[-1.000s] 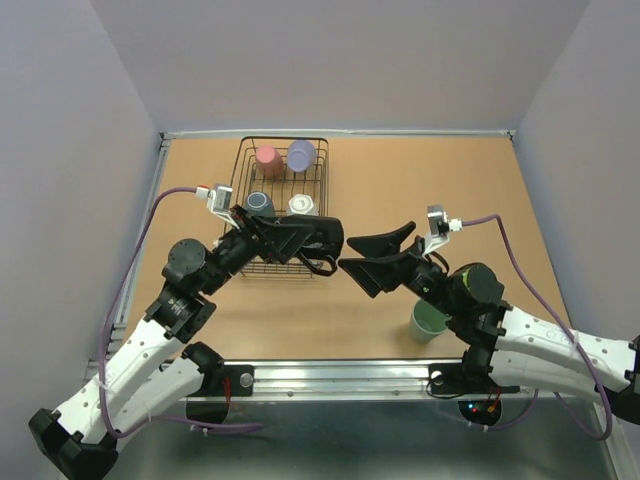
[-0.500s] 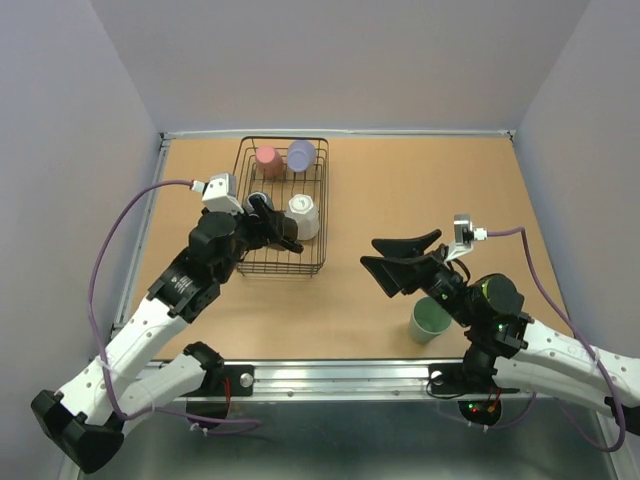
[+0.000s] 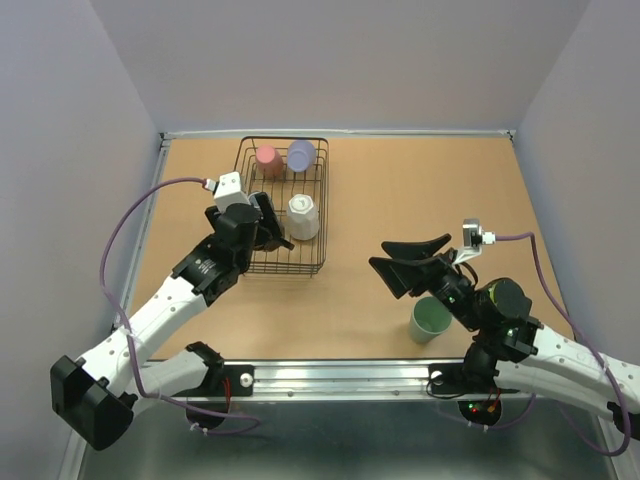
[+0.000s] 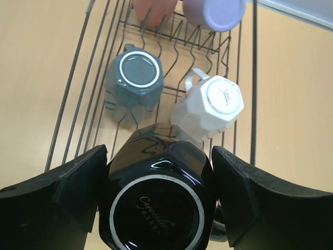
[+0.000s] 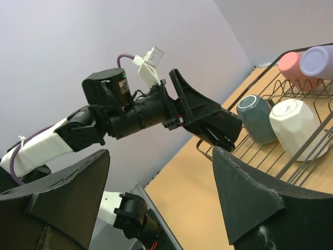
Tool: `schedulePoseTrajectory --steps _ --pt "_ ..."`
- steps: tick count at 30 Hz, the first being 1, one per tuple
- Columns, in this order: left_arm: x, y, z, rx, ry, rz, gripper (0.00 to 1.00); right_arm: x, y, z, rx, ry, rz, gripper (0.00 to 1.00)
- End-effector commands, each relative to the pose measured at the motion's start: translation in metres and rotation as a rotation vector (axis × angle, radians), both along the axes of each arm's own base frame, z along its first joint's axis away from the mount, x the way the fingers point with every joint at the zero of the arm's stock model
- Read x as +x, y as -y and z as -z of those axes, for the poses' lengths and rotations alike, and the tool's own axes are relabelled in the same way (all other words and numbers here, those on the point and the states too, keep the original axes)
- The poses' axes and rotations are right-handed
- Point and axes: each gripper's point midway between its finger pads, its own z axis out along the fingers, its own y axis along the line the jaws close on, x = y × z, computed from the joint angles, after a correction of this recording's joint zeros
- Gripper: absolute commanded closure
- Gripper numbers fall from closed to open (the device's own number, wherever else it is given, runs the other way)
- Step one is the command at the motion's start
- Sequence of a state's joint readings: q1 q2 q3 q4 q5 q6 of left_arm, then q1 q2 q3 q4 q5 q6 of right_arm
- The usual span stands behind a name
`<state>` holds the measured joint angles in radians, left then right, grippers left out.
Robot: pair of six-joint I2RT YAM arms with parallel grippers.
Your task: Load the cups into the dish rack
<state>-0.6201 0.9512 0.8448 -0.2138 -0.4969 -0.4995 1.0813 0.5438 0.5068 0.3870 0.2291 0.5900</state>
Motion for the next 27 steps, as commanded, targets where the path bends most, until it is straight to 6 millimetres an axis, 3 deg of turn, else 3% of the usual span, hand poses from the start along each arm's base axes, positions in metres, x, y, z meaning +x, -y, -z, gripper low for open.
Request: schedulePoseTrajectory --steps 1,12,27 --pt "0.022 -0.006 -0.022 -0.014 0.105 -0.099 1.00 0.005 0.001 0.018 -0.040 -0.006 0.030 0.16" --pt "0.043 -0.005 0.019 0.055 0.019 -0.187 1.00 0.006 -0.001 0.034 -0.078 -0.035 0.032 0.16" --pt "0.043 -0.020 0.079 0.170 -0.083 -0.284 1.00 0.009 -0.001 0.050 -0.116 -0.054 0.045 0.16"
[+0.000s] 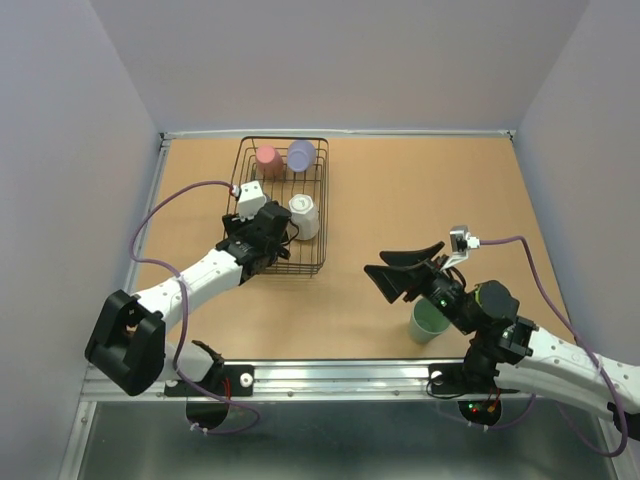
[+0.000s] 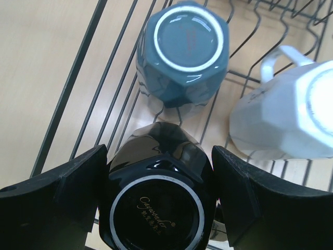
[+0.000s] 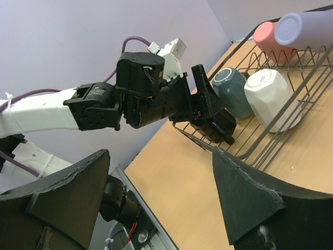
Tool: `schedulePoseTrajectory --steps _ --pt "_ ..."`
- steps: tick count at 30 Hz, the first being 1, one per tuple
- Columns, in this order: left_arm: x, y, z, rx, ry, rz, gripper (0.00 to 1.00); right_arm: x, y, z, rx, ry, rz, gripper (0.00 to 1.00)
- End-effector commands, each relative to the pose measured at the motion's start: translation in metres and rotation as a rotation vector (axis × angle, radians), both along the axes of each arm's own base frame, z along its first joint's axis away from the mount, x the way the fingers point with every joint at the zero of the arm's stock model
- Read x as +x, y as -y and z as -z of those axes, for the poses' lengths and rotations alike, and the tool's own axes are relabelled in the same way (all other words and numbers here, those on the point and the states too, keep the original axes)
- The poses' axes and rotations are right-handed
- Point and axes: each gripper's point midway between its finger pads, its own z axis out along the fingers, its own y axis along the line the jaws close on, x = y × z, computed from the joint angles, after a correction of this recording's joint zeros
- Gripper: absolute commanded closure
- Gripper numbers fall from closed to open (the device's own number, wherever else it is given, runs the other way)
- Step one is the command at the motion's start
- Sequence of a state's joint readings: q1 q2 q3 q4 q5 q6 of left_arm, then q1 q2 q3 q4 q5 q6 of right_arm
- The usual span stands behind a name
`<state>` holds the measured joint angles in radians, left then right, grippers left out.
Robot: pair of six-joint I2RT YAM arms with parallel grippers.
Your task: Load the cups into the dish rack
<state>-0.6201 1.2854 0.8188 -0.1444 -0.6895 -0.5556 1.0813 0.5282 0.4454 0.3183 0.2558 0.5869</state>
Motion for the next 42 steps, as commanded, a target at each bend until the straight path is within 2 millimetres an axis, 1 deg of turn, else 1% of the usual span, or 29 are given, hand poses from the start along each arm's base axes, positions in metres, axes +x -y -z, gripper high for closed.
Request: schedulePoseTrajectory --steps 1,4,8,9,11,12,14,15,16,17,19,20,24,25,28,34,35,36,38,39,40,41,42 --pt "0.012 -0.008 -0.011 -0.015 0.094 -0.094 1.00 0.003 0.001 0.007 -0.021 0.004 0.019 0.16" --pt "0.013 -0.009 -0.003 -0.008 0.085 -0.108 1.00 0.003 0.002 0.009 -0.034 0.001 0.023 0.16" --pt "0.016 -0.010 -0.001 0.005 0.082 -0.120 1.00 0.003 0.006 0.013 -0.038 -0.007 0.031 0.16" --pt "0.017 -0.010 -0.001 0.008 0.083 -0.123 0.98 0.003 0.007 0.017 -0.045 -0.015 0.036 0.16" --pt "0.019 -0.010 0.001 0.012 0.079 -0.124 0.94 0.002 0.010 0.018 -0.040 -0.019 0.041 0.16" --pt "0.020 -0.009 0.002 0.011 0.079 -0.122 0.86 0.002 0.012 0.019 -0.039 -0.019 0.043 0.16" --pt "0.020 -0.010 0.004 0.014 0.075 -0.124 0.75 0.002 0.013 0.019 -0.036 -0.021 0.045 0.16" --pt "0.020 -0.010 0.004 0.012 0.074 -0.123 0.63 0.002 0.014 0.021 -0.040 -0.026 0.050 0.16" --pt "0.019 -0.010 0.006 0.011 0.071 -0.122 0.56 0.002 0.015 0.020 -0.038 -0.025 0.050 0.16" --pt "0.019 -0.010 0.006 0.011 0.071 -0.122 0.43 0.002 0.015 0.021 -0.041 -0.027 0.050 0.16" --pt "0.018 -0.011 0.005 0.009 0.074 -0.124 0.34 0.002 0.015 0.021 -0.042 -0.027 0.050 0.16" --pt "0.017 -0.013 0.004 0.013 0.073 -0.128 0.25 0.002 0.015 0.022 -0.045 -0.029 0.053 0.16" --pt "0.015 -0.017 0.000 0.019 0.081 -0.139 0.13 0.002 0.014 0.025 -0.055 -0.032 0.048 0.16" --pt "0.013 -0.018 -0.001 0.021 0.082 -0.143 0.06 0.003 0.014 0.025 -0.058 -0.032 0.050 0.16" --pt "0.011 -0.022 -0.006 0.028 0.091 -0.151 0.01 0.004 0.014 0.027 -0.070 -0.036 0.055 0.16" --pt "0.008 -0.028 -0.012 0.027 0.101 -0.161 0.01 0.004 0.014 0.032 -0.090 -0.048 0.057 0.16" --pt "0.008 -0.030 -0.014 0.025 0.102 -0.165 0.01 0.005 0.016 0.036 -0.103 -0.058 0.068 0.16" --pt "0.006 -0.031 -0.015 0.029 0.100 -0.166 0.01 0.006 0.019 0.033 -0.106 -0.063 0.083 0.16" --pt "0.005 -0.032 -0.028 0.011 0.121 -0.167 0.01 0.011 0.026 0.033 -0.126 -0.093 0.129 0.16" --pt "0.005 -0.032 -0.033 0.005 0.128 -0.166 0.01 0.019 0.034 0.050 -0.198 -0.138 0.191 0.16" --pt "0.001 -0.034 -0.042 -0.004 0.140 -0.166 0.01 0.023 0.039 0.041 -0.205 -0.152 0.229 0.16" --pt "0.001 -0.035 -0.050 -0.013 0.155 -0.168 0.01 0.028 0.048 0.053 -0.270 -0.190 0.284 0.16" --pt "0.000 -0.036 -0.057 -0.021 0.168 -0.167 0.01 0.030 0.051 0.054 -0.306 -0.203 0.304 0.16"
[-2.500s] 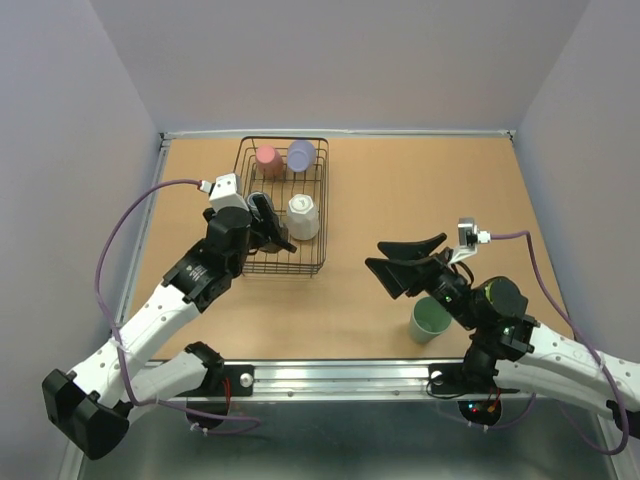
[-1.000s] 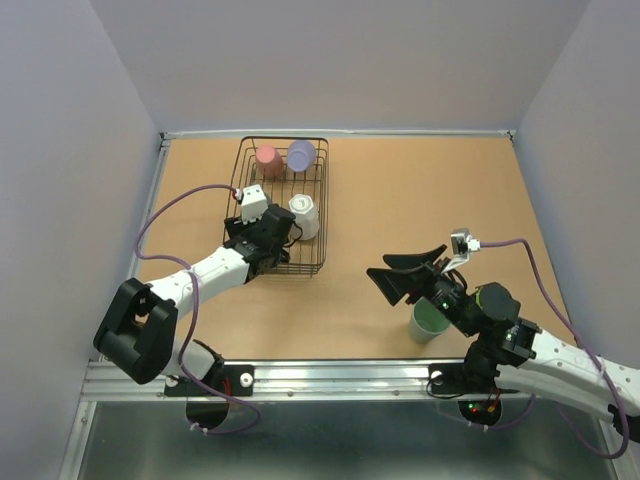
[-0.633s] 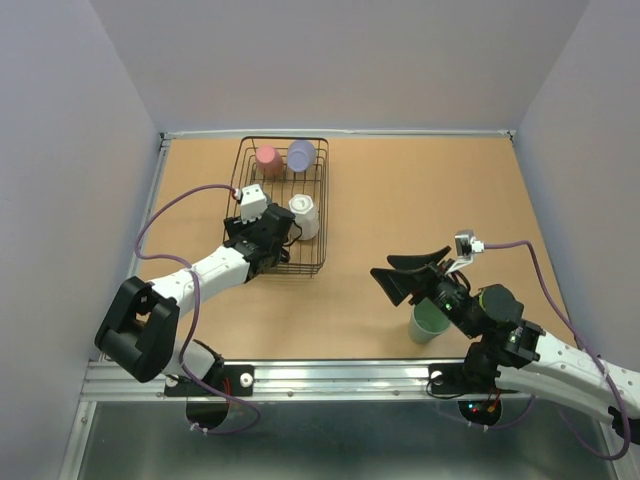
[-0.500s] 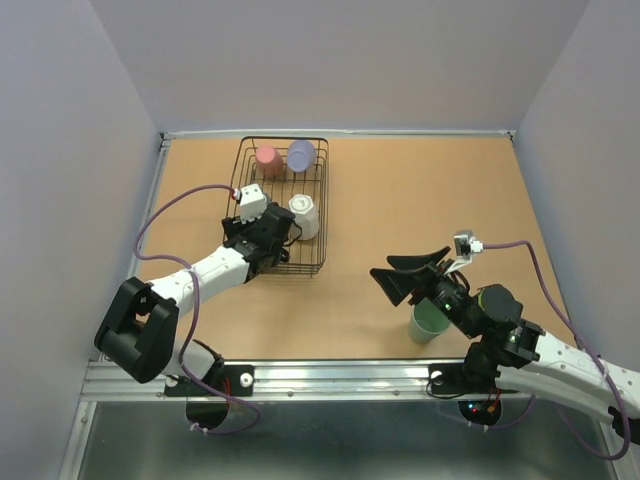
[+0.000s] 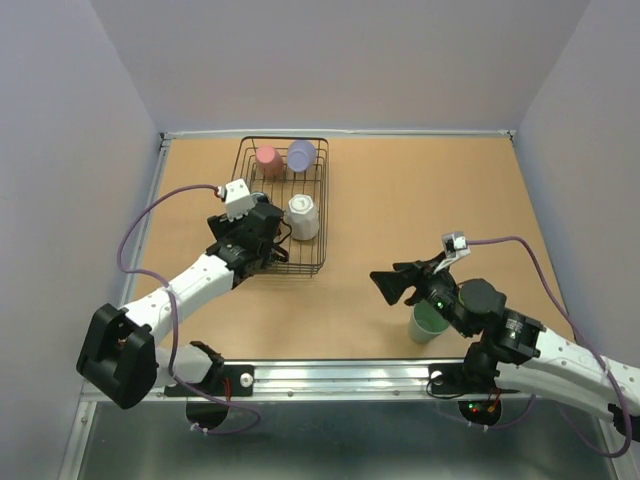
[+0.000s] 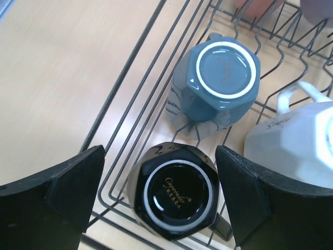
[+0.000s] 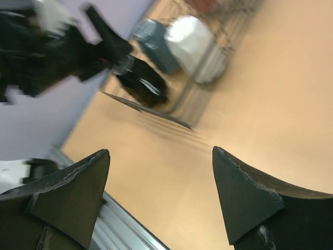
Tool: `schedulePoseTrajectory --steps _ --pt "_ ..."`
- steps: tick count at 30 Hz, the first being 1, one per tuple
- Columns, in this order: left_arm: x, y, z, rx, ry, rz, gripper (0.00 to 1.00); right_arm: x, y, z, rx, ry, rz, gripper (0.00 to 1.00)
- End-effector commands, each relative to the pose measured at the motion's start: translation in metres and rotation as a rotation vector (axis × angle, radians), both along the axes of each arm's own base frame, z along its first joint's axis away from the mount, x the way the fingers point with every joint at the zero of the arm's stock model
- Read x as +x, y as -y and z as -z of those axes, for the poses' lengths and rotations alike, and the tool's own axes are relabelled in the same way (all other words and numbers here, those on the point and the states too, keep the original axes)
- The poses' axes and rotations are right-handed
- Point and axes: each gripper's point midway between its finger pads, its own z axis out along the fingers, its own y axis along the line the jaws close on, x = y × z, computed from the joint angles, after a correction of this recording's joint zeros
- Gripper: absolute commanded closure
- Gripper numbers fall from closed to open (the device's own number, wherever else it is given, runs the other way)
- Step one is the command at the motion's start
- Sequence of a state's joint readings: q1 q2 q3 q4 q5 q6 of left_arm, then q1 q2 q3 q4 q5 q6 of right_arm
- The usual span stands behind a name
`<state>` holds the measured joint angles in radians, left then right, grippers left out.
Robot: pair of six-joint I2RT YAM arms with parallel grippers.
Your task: Load the cups into the dish rack
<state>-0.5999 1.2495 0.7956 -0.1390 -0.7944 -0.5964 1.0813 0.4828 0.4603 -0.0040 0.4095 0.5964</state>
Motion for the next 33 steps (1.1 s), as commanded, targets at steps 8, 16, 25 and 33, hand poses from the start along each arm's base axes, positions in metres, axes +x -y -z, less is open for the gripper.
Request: schedulePoseTrajectory --steps 8,16,25,33 --pt "-0.020 -0.025 -0.117 -0.052 0.188 -0.013 0.01 0.013 -0.001 -0.009 -0.348 -0.262 0.108 0.17" --pt "-0.049 -0.042 -0.163 -0.045 0.276 0.055 0.01 -0.013 0.040 0.008 -0.503 -0.512 0.209 0.18" --pt "-0.059 -0.045 -0.144 -0.067 0.278 0.074 0.01 -0.043 0.068 0.050 -0.572 -0.688 0.240 0.18" --pt "-0.062 -0.044 -0.136 -0.067 0.271 0.095 0.01 -0.053 0.070 0.077 -0.546 -0.744 0.235 0.22"
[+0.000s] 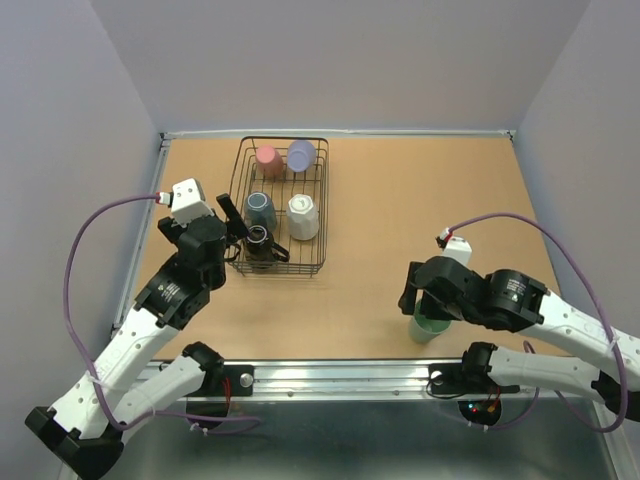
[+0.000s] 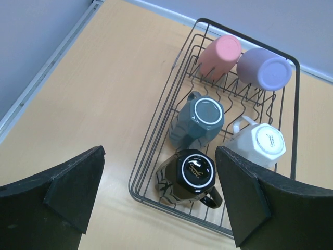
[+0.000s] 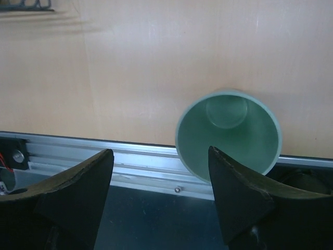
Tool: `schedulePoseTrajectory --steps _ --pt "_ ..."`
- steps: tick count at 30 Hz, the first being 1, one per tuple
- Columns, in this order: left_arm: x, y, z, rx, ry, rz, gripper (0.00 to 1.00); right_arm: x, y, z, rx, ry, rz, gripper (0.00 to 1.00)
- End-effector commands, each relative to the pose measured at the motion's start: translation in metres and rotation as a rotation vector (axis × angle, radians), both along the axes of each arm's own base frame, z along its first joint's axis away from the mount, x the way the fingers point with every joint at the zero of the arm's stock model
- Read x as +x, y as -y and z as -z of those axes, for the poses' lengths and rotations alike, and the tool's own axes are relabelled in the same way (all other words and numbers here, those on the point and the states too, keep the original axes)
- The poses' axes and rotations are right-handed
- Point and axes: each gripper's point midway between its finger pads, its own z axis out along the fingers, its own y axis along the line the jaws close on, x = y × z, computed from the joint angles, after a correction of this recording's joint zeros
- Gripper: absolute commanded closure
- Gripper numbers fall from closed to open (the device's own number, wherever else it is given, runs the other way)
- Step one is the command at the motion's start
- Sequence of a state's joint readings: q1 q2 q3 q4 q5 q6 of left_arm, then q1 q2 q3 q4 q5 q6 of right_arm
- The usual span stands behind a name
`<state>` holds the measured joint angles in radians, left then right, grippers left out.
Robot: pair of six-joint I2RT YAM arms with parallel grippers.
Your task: Load the cups into the dish rack
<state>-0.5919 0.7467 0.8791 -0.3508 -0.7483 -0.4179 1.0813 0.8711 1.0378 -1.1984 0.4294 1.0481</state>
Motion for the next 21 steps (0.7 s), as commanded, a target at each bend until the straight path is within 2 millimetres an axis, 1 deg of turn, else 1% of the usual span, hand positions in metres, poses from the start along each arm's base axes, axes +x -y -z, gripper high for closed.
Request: schedulePoseTrajectory --steps 1,3,5,6,8,9,12,14,15,18,19,21 --pt "-0.001 -0.003 -0.004 -0.001 0.023 0.001 0.01 -0.008 -0.003 0.023 -0.001 -0.057 0.002 0.23" --pt "-0.001 -0.001 -0.001 0.003 0.015 0.009 0.01 -0.009 -0.009 0.034 -0.005 -0.077 -0.015 0.23" --pt "-0.001 -0.001 0.002 0.002 0.008 0.010 0.01 -0.011 -0.008 0.046 -0.027 -0.096 -0.019 0.23" --pt "-0.001 -0.001 0.003 0.004 0.004 0.010 0.01 -0.010 -0.009 0.049 -0.025 -0.094 -0.020 0.23" --pt "-0.002 -0.001 0.003 0.002 0.007 0.009 0.01 -0.011 -0.007 0.057 -0.044 -0.100 -0.017 0.24" --pt "-0.002 -0.002 0.004 0.005 0.005 0.008 0.01 -0.009 -0.009 0.058 -0.037 -0.094 -0.017 0.25" --pt "-0.003 -0.002 0.003 0.001 0.010 0.009 0.01 -0.008 -0.009 0.065 -0.052 -0.095 -0.016 0.30" --pt "-0.003 -0.002 0.003 0.000 0.012 0.014 0.01 -0.007 -0.009 0.071 -0.076 -0.101 -0.016 0.35" --pt "-0.004 -0.002 0.003 0.001 0.011 0.012 0.01 -0.007 -0.008 0.073 -0.087 -0.105 -0.016 0.41" --pt "-0.005 -0.002 0.003 -0.001 0.014 0.014 0.01 -0.005 -0.005 0.081 -0.133 -0.111 -0.018 0.50" --pt "-0.005 -0.002 0.003 -0.003 0.013 0.016 0.01 -0.005 -0.005 0.083 -0.143 -0.114 -0.018 0.54" --pt "-0.007 -0.004 0.002 -0.008 0.018 0.013 0.01 -0.004 -0.005 0.086 -0.167 -0.118 -0.024 0.61"
